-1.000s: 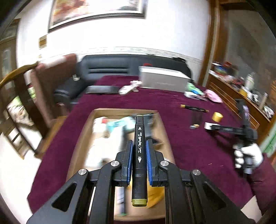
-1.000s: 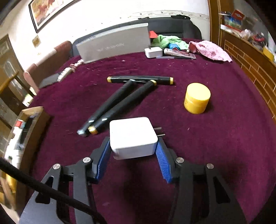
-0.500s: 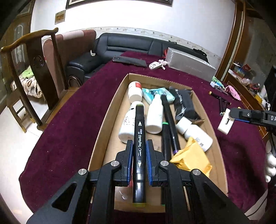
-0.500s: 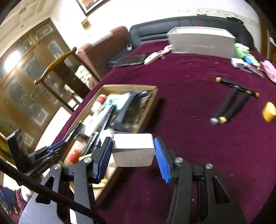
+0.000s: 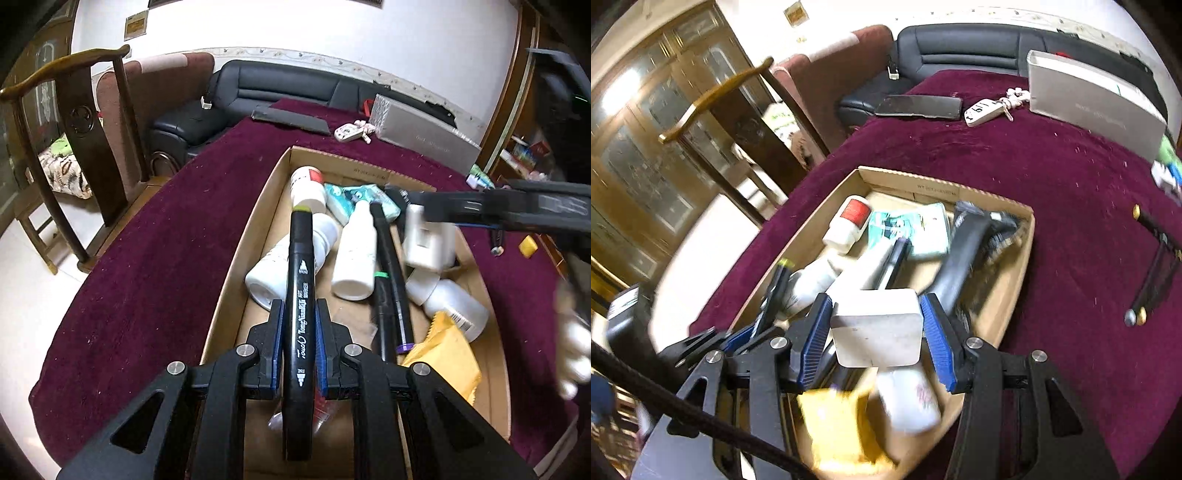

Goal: Organize objects
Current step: 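Carry the marker and white charger over the tray and open both tools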

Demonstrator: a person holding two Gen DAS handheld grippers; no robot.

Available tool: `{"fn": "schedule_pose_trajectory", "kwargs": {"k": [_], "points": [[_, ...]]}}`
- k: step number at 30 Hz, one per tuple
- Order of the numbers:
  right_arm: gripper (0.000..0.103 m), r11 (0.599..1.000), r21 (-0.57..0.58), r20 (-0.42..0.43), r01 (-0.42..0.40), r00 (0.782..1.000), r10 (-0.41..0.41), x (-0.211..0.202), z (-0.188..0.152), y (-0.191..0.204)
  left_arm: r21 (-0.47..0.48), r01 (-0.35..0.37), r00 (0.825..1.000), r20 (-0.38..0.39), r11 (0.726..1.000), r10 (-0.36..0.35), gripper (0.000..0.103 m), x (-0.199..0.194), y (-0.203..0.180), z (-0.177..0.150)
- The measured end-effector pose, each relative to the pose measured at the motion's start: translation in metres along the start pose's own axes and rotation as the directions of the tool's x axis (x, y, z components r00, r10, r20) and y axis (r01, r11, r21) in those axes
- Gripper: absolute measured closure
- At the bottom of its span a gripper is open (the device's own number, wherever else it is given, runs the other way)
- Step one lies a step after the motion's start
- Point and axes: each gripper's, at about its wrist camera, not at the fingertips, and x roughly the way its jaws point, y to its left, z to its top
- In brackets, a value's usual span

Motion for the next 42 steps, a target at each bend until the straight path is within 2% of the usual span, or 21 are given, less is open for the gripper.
{"fn": "schedule_pose_trajectory", "kwargs": {"k": [5,7,9,11,13,15,17,21,23,25,27,30,33,38,42], "points": [[0.054,0.997,-0.024,-0.036,0.067,0.997,-0.067,0.025,0.022,0.004,-0.029,0.054,0.997,0.058,0.998,-0.052,0.087,-0.023,0.011,0.001],[0.054,0.997,-0.023,-0.046,0.080,0.996,-0.081,0.031,0.026,0.003,-0.051,0.069,0.994,0.083,0.996,-0.064,0.076,-0.033,0.018,0.003],[0.054,0.995,-0.020,-0.052,0.098,0.994,-0.099,0.036,0.028,0.001,-0.071,0.085,0.992,0.104,0.994,-0.078,0.071,-0.041,0.025,0.003],[0.054,0.993,-0.017,-0.055,0.115,0.992,-0.115,0.042,0.030,-0.001,-0.083,0.093,0.990,0.111,0.992,-0.083,0.071,-0.046,0.029,0.004],[0.054,0.983,-0.036,-0.049,0.183,0.982,-0.184,0.046,0.029,-0.002,-0.090,0.101,0.990,0.112,0.991,-0.090,0.071,-0.047,0.031,0.004],[0.054,0.976,-0.043,-0.035,0.215,0.976,-0.216,0.044,0.028,-0.002,-0.094,0.103,0.990,0.108,0.990,-0.092,0.068,-0.048,0.032,0.002],[0.054,0.982,-0.017,-0.032,0.188,0.982,-0.188,0.036,0.028,-0.005,-0.099,0.106,0.991,0.095,0.989,-0.096,0.064,-0.046,0.031,0.000],[0.052,0.991,0.053,0.043,0.123,0.991,-0.126,-0.001,0.027,-0.014,-0.100,0.101,0.992,0.080,0.990,-0.093,0.064,-0.044,0.028,0.001],[0.051,0.991,0.054,0.089,0.124,0.988,-0.129,-0.022,0.021,-0.016,-0.092,0.099,0.992,0.082,0.991,-0.092,0.063,-0.047,0.023,0.001],[0.046,0.987,0.052,0.135,0.149,0.979,-0.155,-0.043,0.011,-0.021,-0.076,0.092,0.992,0.091,0.993,-0.085,0.060,-0.052,0.016,0.002],[0.039,0.982,0.062,0.166,0.179,0.968,-0.187,-0.058,-0.002,-0.028,-0.062,0.078,0.992,0.101,0.995,-0.071,0.058,-0.057,0.008,0.003],[0.039,0.977,0.099,0.177,0.188,0.963,-0.203,-0.070,-0.021,-0.044,-0.016,0.043,0.992,0.119,0.999,-0.041,0.058,-0.065,-0.011,0.005],[0.039,0.974,0.156,0.183,0.167,0.964,-0.194,-0.077,-0.037,-0.061,0.055,-0.026,0.988,0.151,0.998,0.017,0.058,-0.073,-0.039,0.006],[0.039,0.970,0.217,0.209,0.114,0.965,-0.160,-0.087,-0.058,-0.072,0.147,-0.129,0.971,0.219,0.981,0.095,0.055,-0.088,-0.079,0.004],[0.039,0.973,0.212,0.234,0.094,0.961,-0.144,-0.096,-0.072,-0.068,0.179,-0.237,0.947,0.262,0.955,0.186,0.053,-0.094,-0.100,0.002]]}}
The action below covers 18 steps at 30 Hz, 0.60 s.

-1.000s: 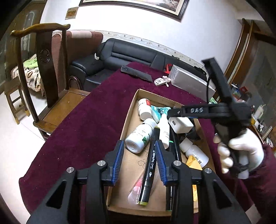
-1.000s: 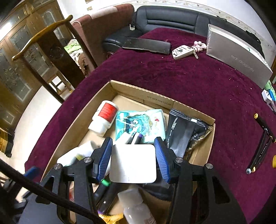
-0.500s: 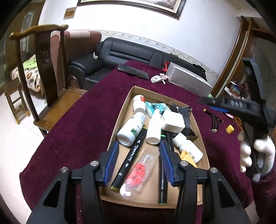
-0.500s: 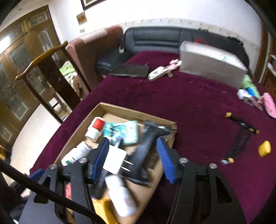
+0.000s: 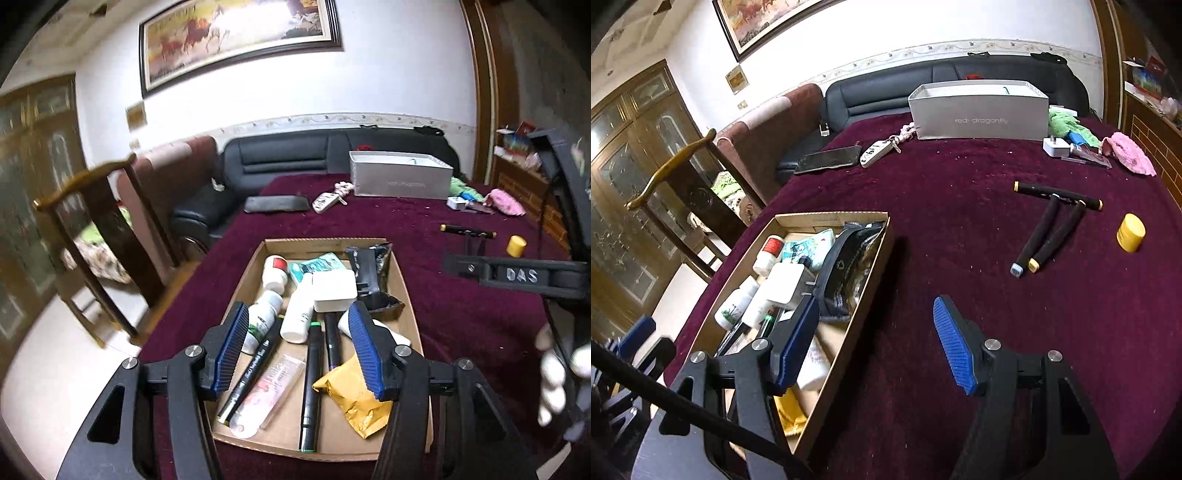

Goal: Organize objects
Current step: 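Carry the marker and white charger over the tray and open both tools, then move both open tools from the tray back toward the remaining black markers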

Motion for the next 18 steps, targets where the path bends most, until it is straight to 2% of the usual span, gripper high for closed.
{"fn": "schedule_pose_trajectory", "kwargs": {"k": [2,7,18], "points": [[0.039,1.000,-0.018,0.008,-0.008,1.000,0.009,-0.005,-0.005,0.003,0.019,-0.037,0.999,0.006,0.999,0.037,0.053,-0.003,-0.007,0.002],[0.038,0.998,-0.069,0.041,-0.008,0.999,0.011,-0.019,-0.015,0.008,0.052,-0.073,0.997,0.012,0.996,0.072,0.053,-0.009,-0.020,0.004],[0.037,1.000,-0.014,0.060,-0.019,0.998,0.020,-0.031,-0.017,-0.015,0.121,-0.061,0.998,-0.011,0.991,0.063,0.053,-0.010,-0.048,0.002]]}}
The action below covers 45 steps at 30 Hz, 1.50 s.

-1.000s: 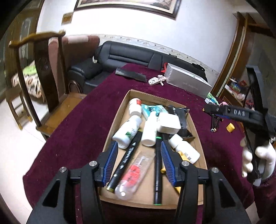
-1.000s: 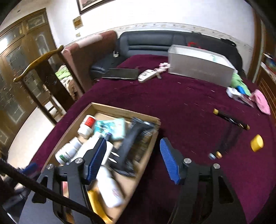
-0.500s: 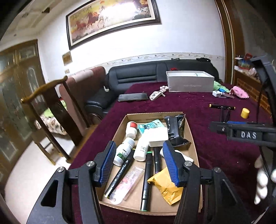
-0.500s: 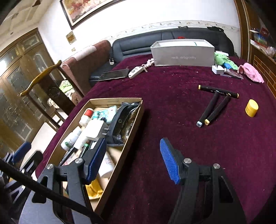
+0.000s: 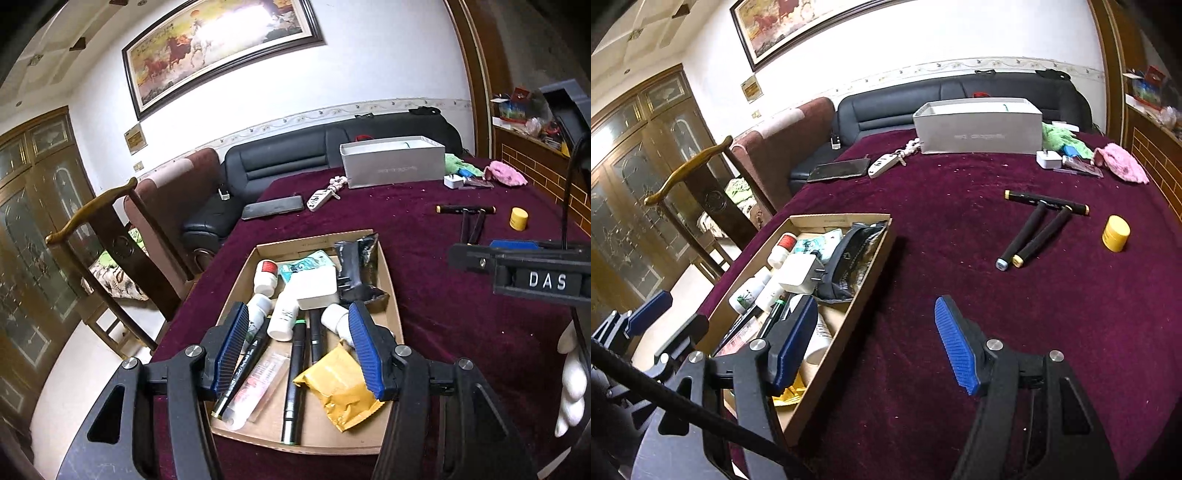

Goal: Organize objects
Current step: 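Move both open tools from the tray back toward the remaining black markers, then close the left tool on a black marker lying across another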

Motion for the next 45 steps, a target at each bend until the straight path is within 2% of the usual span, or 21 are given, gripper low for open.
{"fn": "schedule_pose_trajectory", "kwargs": {"k": [17,19,21,23,25,27,29,32,35,37,39,44,45], "points": [[0.037,0.997,0.081,0.010,-0.013,1.000,0.012,-0.003,0.001,-0.044,0.077,0.013,0.999,-0.047,0.997,-0.010,0.053,0.011,-0.039,0.005],[0.037,0.996,0.091,0.013,-0.006,1.000,0.005,-0.004,0.002,-0.053,0.086,0.029,0.998,-0.060,0.996,-0.023,0.053,0.015,-0.045,0.006],[0.037,0.995,0.097,0.029,0.008,1.000,-0.011,-0.009,0.006,-0.066,0.074,0.092,0.992,-0.090,0.993,-0.086,0.053,0.021,-0.050,0.011],[0.037,0.992,0.116,0.063,0.043,0.997,-0.051,-0.020,0.013,-0.085,0.031,0.183,0.976,-0.123,0.983,-0.178,0.053,0.028,-0.052,0.018],[0.037,0.982,0.166,0.094,0.086,0.990,-0.103,-0.033,0.022,-0.114,-0.039,0.300,0.940,-0.156,0.953,-0.302,0.053,0.039,-0.055,0.028],[0.037,0.964,0.233,0.118,0.127,0.980,-0.157,-0.045,0.030,-0.148,-0.083,0.377,0.906,-0.174,0.922,-0.386,0.053,0.050,-0.061,0.037],[0.035,0.944,0.287,0.133,0.163,0.969,-0.208,-0.055,0.037,-0.177,-0.092,0.422,0.882,-0.188,0.902,-0.432,0.053,0.060,-0.075,0.045],[0.033,0.916,0.352,0.141,0.192,0.957,-0.254,-0.060,0.048,-0.215,-0.067,0.460,0.863,-0.201,0.885,-0.464,0.053,0.074,-0.100,0.056],[0.033,0.884,0.431,0.131,0.181,0.956,-0.261,-0.050,0.061,-0.251,-0.040,0.488,0.850,-0.206,0.872,-0.485,0.053,0.091,-0.129,0.070],[0.033,0.864,0.474,0.121,0.171,0.959,-0.256,-0.040,0.068,-0.267,-0.031,0.493,0.849,-0.203,0.870,-0.488,0.053,0.103,-0.140,0.079],[0.033,0.837,0.519,0.097,0.171,0.961,-0.257,-0.023,0.073,-0.285,-0.027,0.479,0.859,-0.192,0.878,-0.475,0.053,0.118,-0.151,0.090],[0.033,0.805,0.572,0.066,0.159,0.969,-0.238,-0.004,0.054,-0.309,0.035,0.439,0.883,-0.204,0.898,-0.423,0.053,0.160,-0.180,0.106],[0.033,0.801,0.576,0.047,0.163,0.972,-0.231,-0.002,0.050,-0.313,0.032,0.440,0.879,-0.221,0.897,-0.423,0.053,0.170,-0.186,0.109]]}}
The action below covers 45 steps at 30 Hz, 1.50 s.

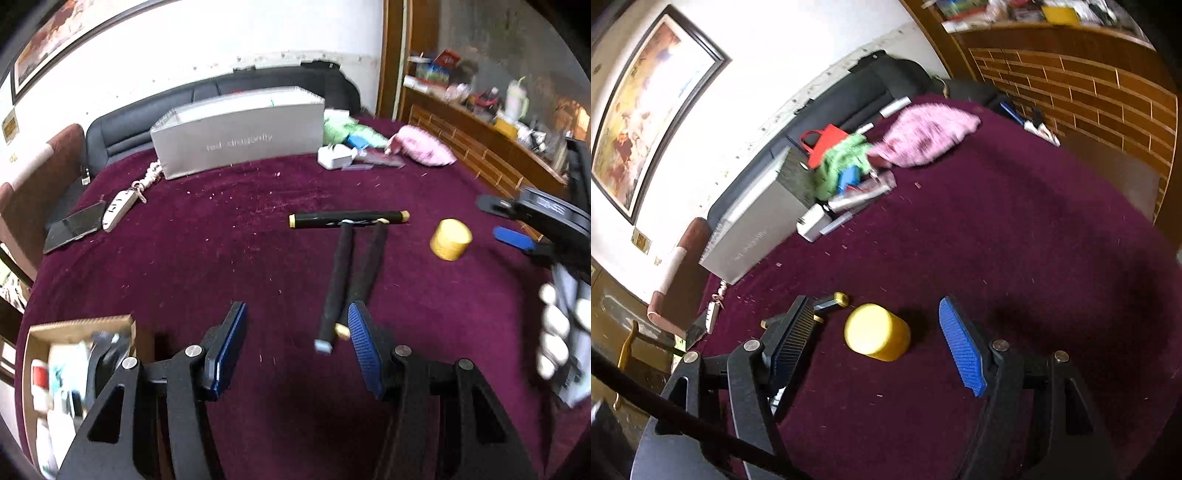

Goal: Organize objects
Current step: 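Close the left tool on a black marker lying across another, then lift the marker with the left tool while the right tool grasps another black marker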

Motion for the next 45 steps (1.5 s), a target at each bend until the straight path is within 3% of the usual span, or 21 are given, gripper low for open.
{"fn": "schedule_pose_trajectory", "kwargs": {"k": [5,9,13,14,16,20,24,28,32,37,41,45], "points": [[0.033,1.000,0.011,-0.003,0.003,1.000,-0.003,-0.001,0.002,-0.010,0.000,0.056,0.998,-0.019,0.998,-0.056,0.054,0.034,-0.012,0.022],[0.033,0.999,-0.031,0.021,0.016,1.000,-0.016,-0.005,0.000,-0.003,0.109,-0.007,0.998,-0.055,0.994,0.013,0.055,0.062,-0.032,0.029],[0.033,0.999,-0.049,0.023,0.021,1.000,-0.020,-0.003,-0.001,0.003,0.201,-0.065,0.994,-0.072,0.977,0.081,0.068,0.082,-0.040,0.026],[0.033,0.998,-0.051,0.023,0.022,1.000,-0.021,-0.002,-0.001,0.003,0.208,-0.058,0.995,-0.069,0.976,0.074,0.069,0.083,-0.040,0.026],[0.033,0.998,-0.057,0.026,0.023,0.999,-0.022,-0.001,-0.001,0.005,0.206,-0.014,0.996,-0.088,0.979,0.033,0.092,0.084,-0.042,0.026],[0.033,0.996,-0.082,0.031,0.021,0.999,-0.018,-0.001,-0.003,0.010,0.202,0.039,0.996,-0.091,0.979,-0.021,0.092,0.073,-0.044,0.018],[0.033,0.990,-0.135,0.040,-0.031,0.999,0.037,-0.005,-0.008,0.023,0.081,0.097,0.992,-0.085,0.992,-0.090,0.092,0.046,-0.022,0.009],[0.033,0.970,-0.233,0.017,-0.067,0.997,0.073,-0.003,-0.020,0.047,-0.007,0.134,0.991,-0.028,0.991,-0.134,0.092,-0.002,0.000,-0.015],[0.033,0.943,-0.308,-0.066,-0.125,0.992,0.110,0.009,-0.038,0.066,-0.063,0.160,0.986,0.066,0.985,-0.156,0.092,-0.053,0.016,-0.043],[0.033,0.949,-0.268,-0.174,-0.164,0.977,0.120,0.029,-0.053,0.083,-0.116,0.243,0.955,0.205,0.963,-0.216,0.092,-0.097,0.037,-0.071],[0.033,0.955,-0.274,-0.207,-0.114,0.977,0.057,0.046,-0.060,0.105,-0.159,0.299,0.929,0.272,0.941,-0.250,0.092,-0.108,0.060,-0.081],[0.041,0.947,-0.320,-0.215,-0.009,0.975,-0.063,0.071,-0.066,0.132,-0.196,0.334,0.911,0.319,0.922,-0.262,0.092,-0.119,0.084,-0.091]]}}
